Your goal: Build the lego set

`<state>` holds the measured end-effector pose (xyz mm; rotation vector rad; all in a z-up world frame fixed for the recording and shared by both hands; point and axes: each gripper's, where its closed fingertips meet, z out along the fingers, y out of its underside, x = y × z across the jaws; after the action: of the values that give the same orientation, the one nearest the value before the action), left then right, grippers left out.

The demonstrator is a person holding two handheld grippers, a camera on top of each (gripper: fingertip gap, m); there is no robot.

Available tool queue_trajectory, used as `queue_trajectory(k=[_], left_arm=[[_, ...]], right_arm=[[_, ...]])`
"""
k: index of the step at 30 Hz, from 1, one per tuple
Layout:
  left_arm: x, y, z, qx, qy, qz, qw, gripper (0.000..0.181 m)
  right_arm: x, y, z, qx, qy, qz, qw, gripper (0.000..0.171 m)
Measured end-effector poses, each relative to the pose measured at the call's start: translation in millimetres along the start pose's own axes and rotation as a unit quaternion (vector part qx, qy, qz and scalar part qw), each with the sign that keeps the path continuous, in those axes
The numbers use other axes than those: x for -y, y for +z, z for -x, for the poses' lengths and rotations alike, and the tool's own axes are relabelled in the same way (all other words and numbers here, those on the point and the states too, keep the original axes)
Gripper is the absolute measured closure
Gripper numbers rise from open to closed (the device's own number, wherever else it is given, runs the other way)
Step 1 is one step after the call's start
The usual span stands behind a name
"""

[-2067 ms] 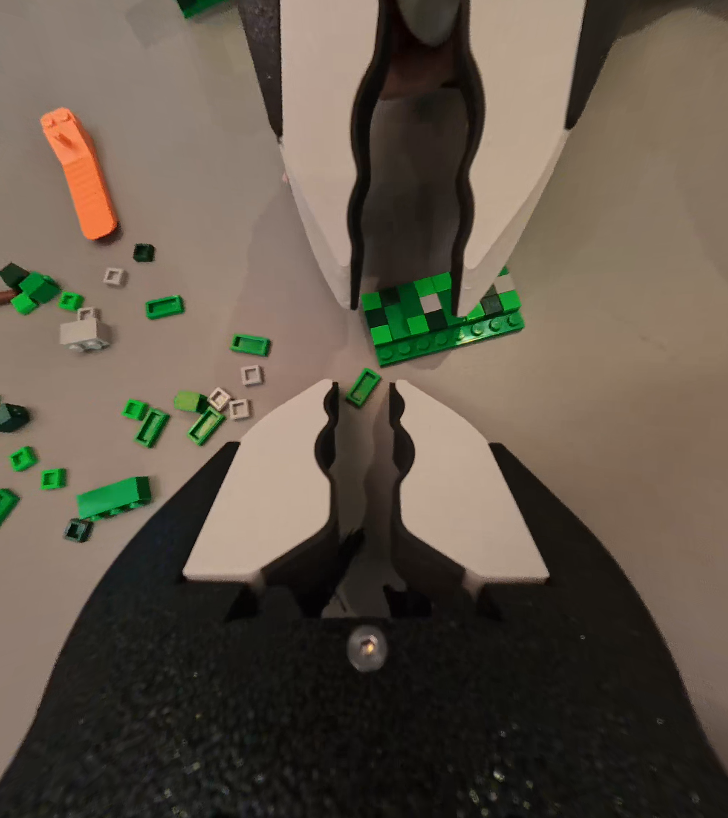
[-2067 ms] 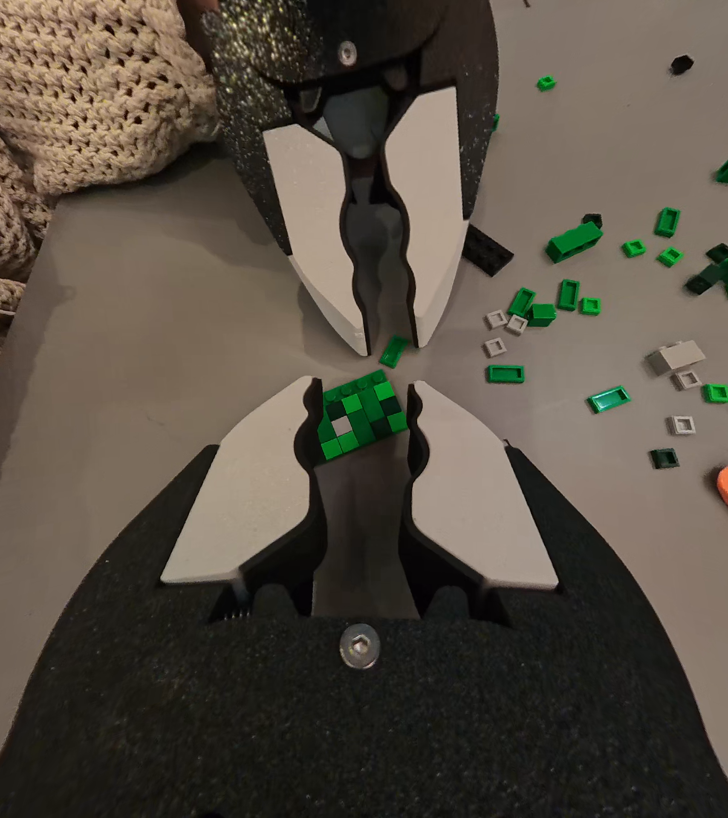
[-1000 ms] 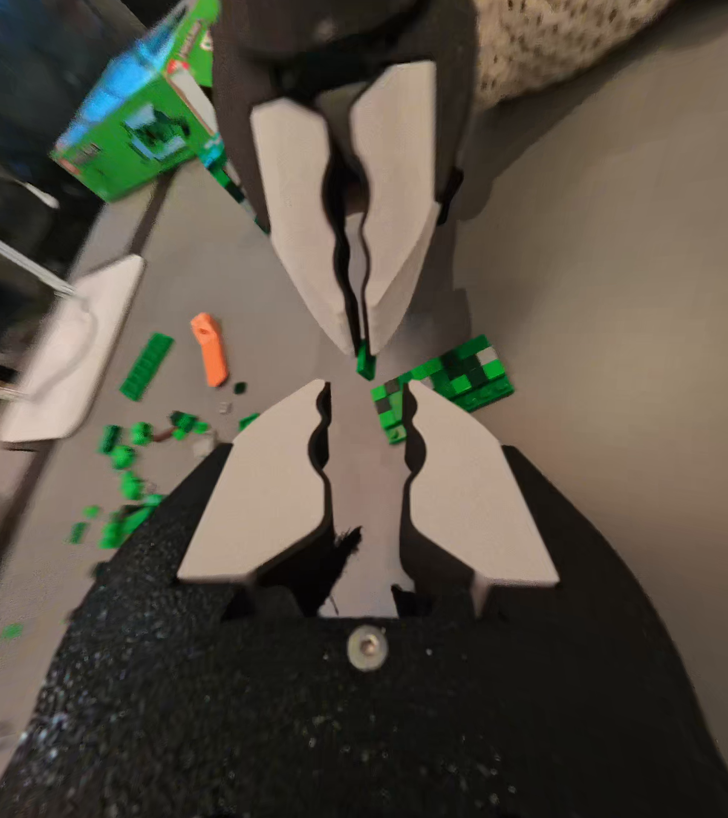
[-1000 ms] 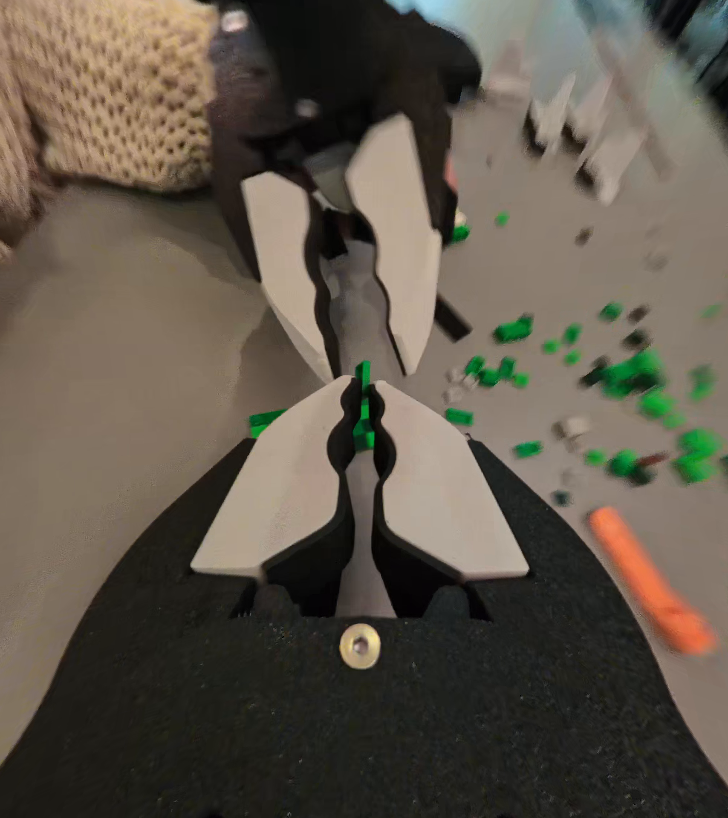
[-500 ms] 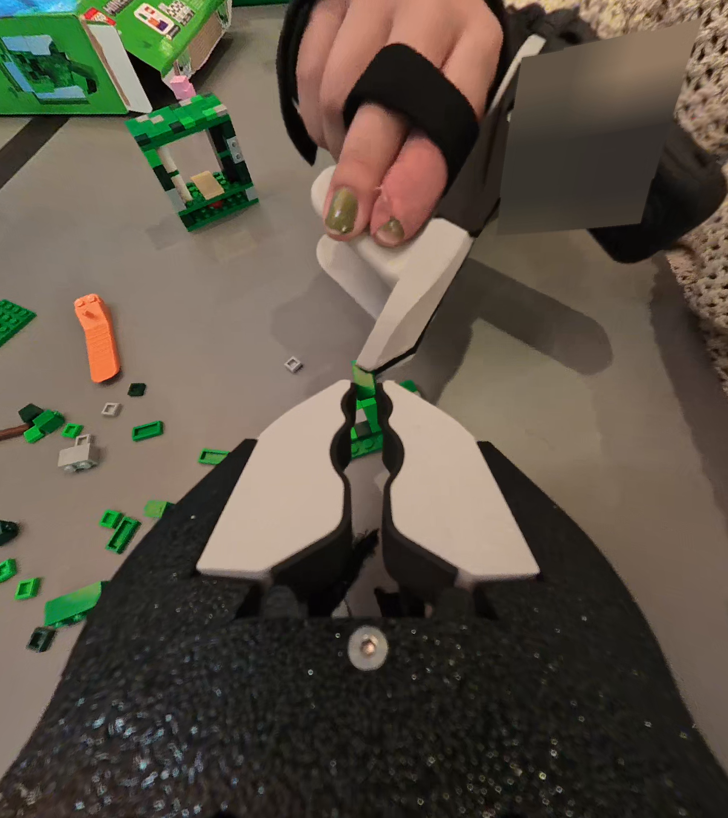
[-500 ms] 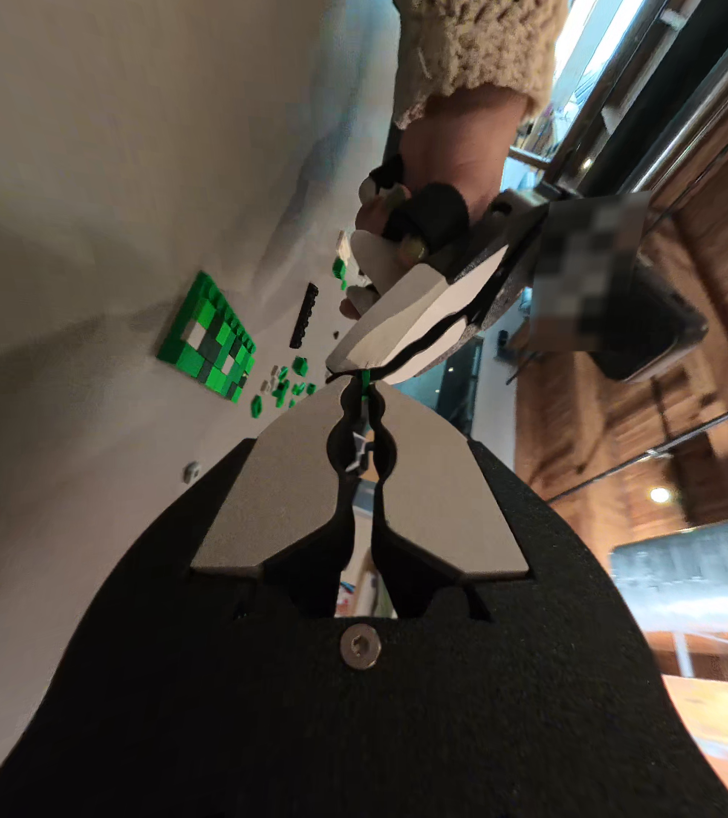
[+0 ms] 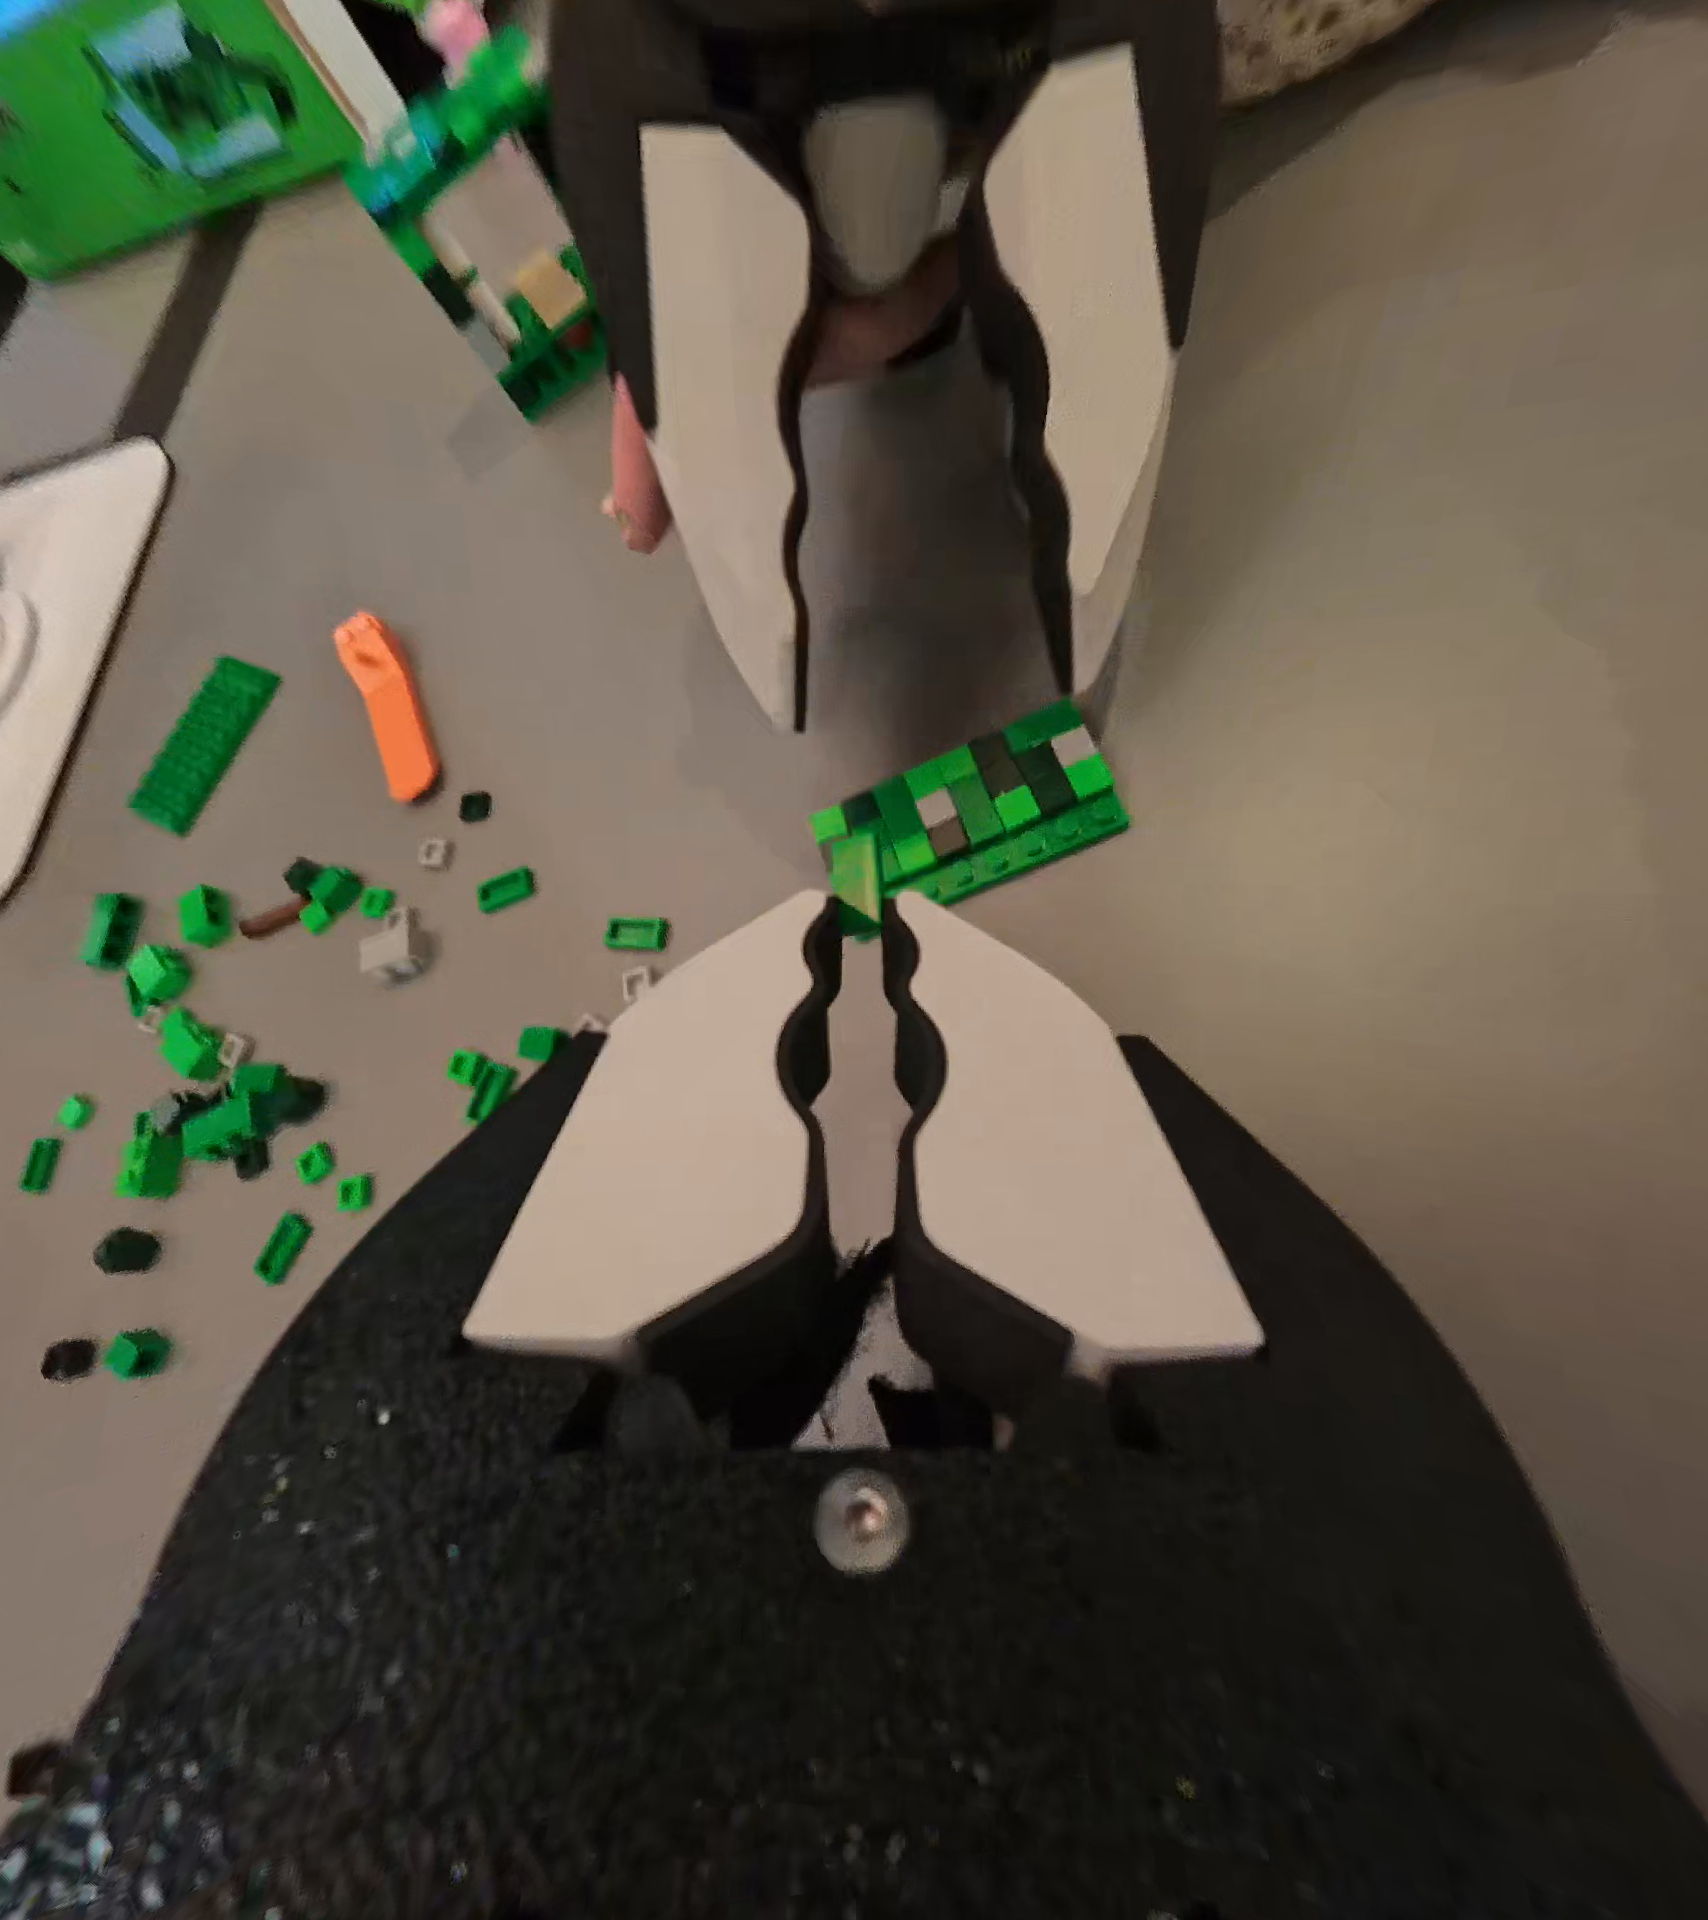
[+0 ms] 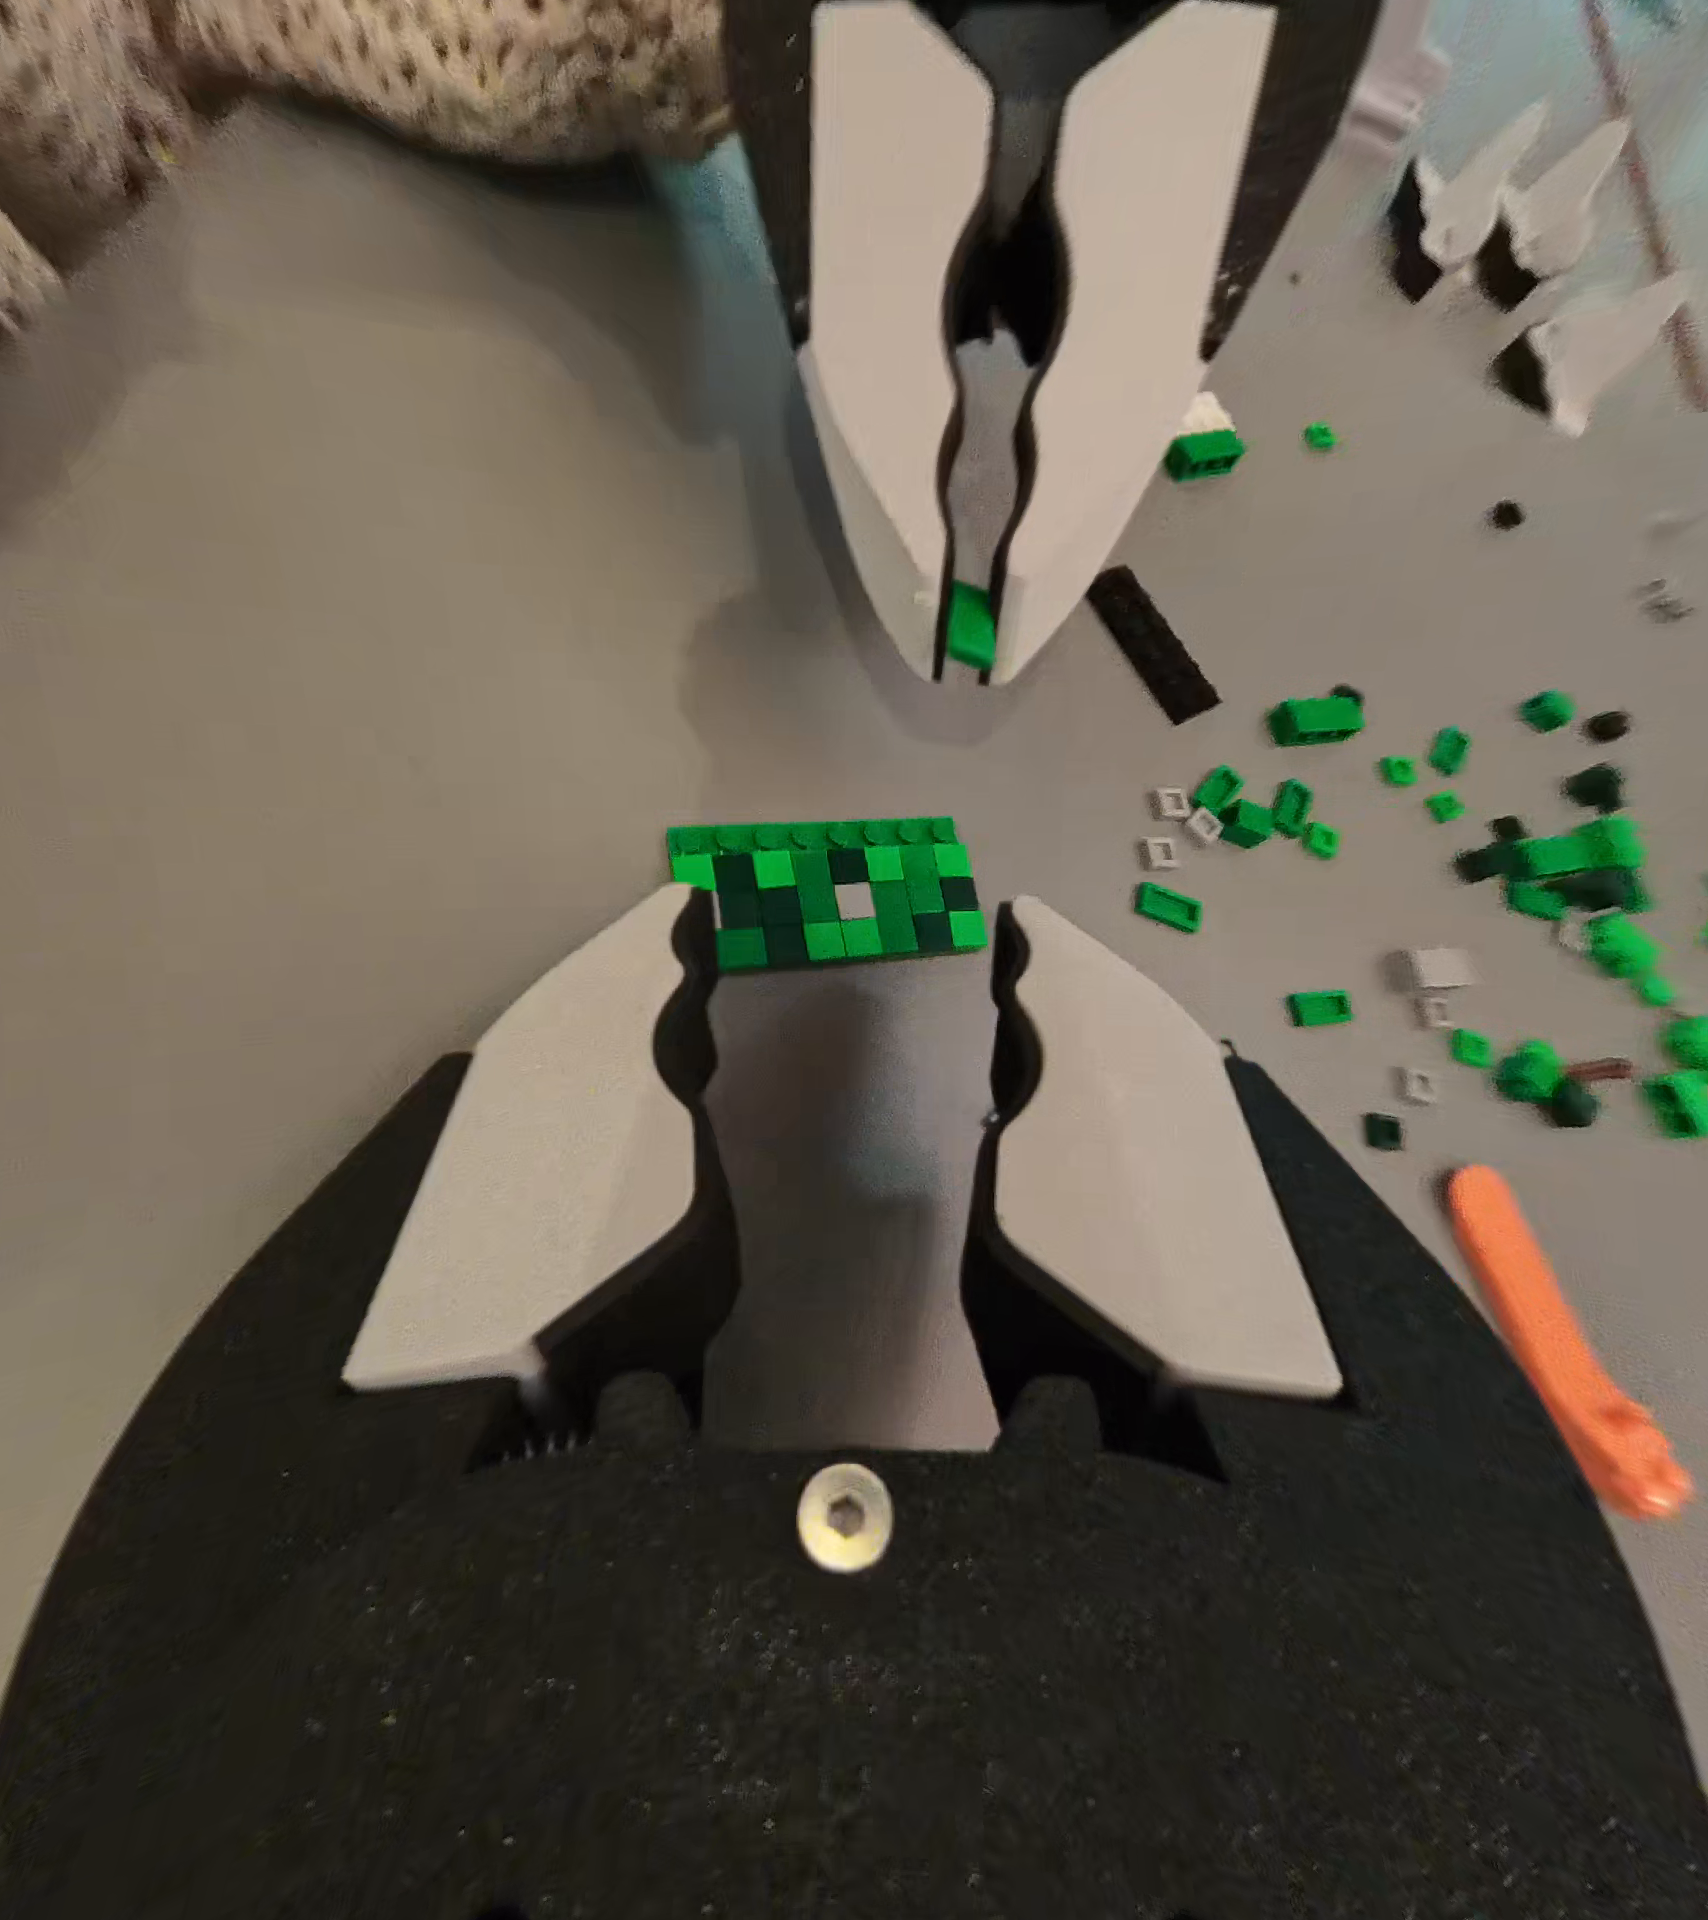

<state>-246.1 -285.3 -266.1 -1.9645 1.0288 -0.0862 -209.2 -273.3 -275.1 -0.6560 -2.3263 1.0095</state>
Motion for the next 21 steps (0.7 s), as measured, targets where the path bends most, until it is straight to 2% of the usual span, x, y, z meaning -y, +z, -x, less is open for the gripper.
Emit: queue_trajectory(k=[1, 7, 12, 21], left_arm=[[-5, 2, -1, -0.002, -0.008, 0.022, 1.000, 0.174], [-30, 17, -5, -0.012, -0.069, 0.125, 0.990, 0.174], [-29, 19, 1, -0.009, -0.095, 0.144, 0.985, 0.174], [-29, 24, -1, -0.022, -0.111, 0.179, 0.977, 0.174]], right_arm=[[1, 1, 0, 0.014, 0.021, -0.006, 1.000, 0.118], [4, 11, 6, 0.076, 0.050, 0.016, 0.996, 0.112], [5, 18, 13, 0.110, 0.048, 0.043, 0.992, 0.097], [3, 24, 18, 0.113, 0.028, 0.042, 0.992, 0.091]])
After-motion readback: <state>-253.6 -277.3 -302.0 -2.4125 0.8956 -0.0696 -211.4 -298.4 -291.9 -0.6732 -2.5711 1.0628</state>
